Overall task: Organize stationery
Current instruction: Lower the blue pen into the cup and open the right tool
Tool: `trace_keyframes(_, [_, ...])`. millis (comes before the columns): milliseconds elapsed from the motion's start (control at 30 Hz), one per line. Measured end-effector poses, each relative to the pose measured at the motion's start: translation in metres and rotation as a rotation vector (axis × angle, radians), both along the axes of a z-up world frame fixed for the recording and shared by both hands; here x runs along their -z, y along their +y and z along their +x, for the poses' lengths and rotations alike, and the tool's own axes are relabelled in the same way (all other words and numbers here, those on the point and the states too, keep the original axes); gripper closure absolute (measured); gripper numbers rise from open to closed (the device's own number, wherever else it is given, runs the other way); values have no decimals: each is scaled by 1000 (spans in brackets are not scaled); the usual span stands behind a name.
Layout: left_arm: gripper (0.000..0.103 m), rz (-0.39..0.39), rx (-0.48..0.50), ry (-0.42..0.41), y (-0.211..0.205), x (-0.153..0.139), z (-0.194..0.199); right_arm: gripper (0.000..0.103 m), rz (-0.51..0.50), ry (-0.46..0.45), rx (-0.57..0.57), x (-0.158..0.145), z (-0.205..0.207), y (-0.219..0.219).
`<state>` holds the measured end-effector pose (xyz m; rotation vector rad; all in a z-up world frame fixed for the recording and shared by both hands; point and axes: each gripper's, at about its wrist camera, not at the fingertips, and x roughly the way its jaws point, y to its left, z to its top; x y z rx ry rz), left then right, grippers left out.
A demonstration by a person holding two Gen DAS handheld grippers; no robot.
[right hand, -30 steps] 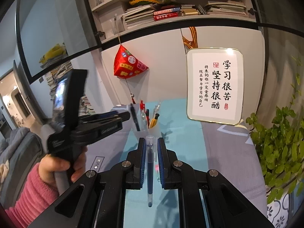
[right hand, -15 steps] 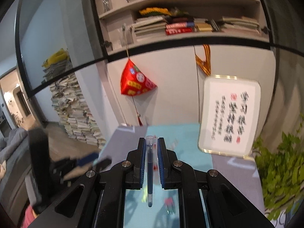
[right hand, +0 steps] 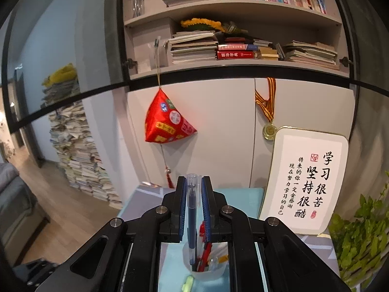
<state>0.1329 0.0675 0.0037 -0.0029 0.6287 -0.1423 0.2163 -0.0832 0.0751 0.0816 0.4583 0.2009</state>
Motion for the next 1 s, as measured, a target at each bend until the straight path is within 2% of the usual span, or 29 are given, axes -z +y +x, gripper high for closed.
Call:
trace_keyframes(200, [69, -20, -4, 12, 6, 5, -2, 90, -49, 20, -5, 21, 11, 10])
trace_keyframes(467, [69, -23, 3, 27, 4, 11, -3, 90, -63, 77, -10, 48, 17, 12])
trace_keyframes(1000, [69, -21, 20, 60, -5, 21, -4, 90, -72, 171, -32, 75, 16, 13])
